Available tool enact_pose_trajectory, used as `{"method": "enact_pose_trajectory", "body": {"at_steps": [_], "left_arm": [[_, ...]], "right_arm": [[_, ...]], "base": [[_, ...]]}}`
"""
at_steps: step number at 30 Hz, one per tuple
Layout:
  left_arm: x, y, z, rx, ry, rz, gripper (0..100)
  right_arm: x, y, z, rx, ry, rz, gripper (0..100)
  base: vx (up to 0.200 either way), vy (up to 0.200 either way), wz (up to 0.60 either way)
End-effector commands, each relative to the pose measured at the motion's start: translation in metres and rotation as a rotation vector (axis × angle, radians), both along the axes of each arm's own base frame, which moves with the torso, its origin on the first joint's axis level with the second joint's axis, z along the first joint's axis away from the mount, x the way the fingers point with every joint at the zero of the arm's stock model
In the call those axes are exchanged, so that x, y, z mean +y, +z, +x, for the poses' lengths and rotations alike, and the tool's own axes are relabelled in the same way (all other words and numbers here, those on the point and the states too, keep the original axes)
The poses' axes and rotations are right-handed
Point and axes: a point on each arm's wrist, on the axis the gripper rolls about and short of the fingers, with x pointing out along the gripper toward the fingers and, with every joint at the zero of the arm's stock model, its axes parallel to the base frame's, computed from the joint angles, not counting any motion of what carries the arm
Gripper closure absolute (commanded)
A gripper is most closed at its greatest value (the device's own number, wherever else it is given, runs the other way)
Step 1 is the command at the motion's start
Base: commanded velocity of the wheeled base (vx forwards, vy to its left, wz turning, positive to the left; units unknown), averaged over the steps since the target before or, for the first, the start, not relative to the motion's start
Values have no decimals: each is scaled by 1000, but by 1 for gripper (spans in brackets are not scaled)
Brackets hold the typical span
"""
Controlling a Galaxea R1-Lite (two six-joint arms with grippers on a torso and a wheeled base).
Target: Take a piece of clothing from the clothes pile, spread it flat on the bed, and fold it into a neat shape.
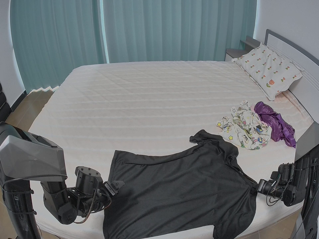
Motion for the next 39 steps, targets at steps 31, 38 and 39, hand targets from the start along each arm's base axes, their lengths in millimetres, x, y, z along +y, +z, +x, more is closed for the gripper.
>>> {"method": "enact_pose_trajectory", "body": {"at_steps": [31,38,39], "left_arm": [[0,-2,1,3,3,3,0],[0,-2,2,1,6,2,0],[1,-2,2,1,7,2,0]], "right_arm": [[-40,-12,-9,17,-165,9,100],[-48,-12,-8,3,-198,5,0],[-48,-12,-8,4,-200,5,0]], "base": [[0,0,0],[0,0,0],[0,0,0]]}}
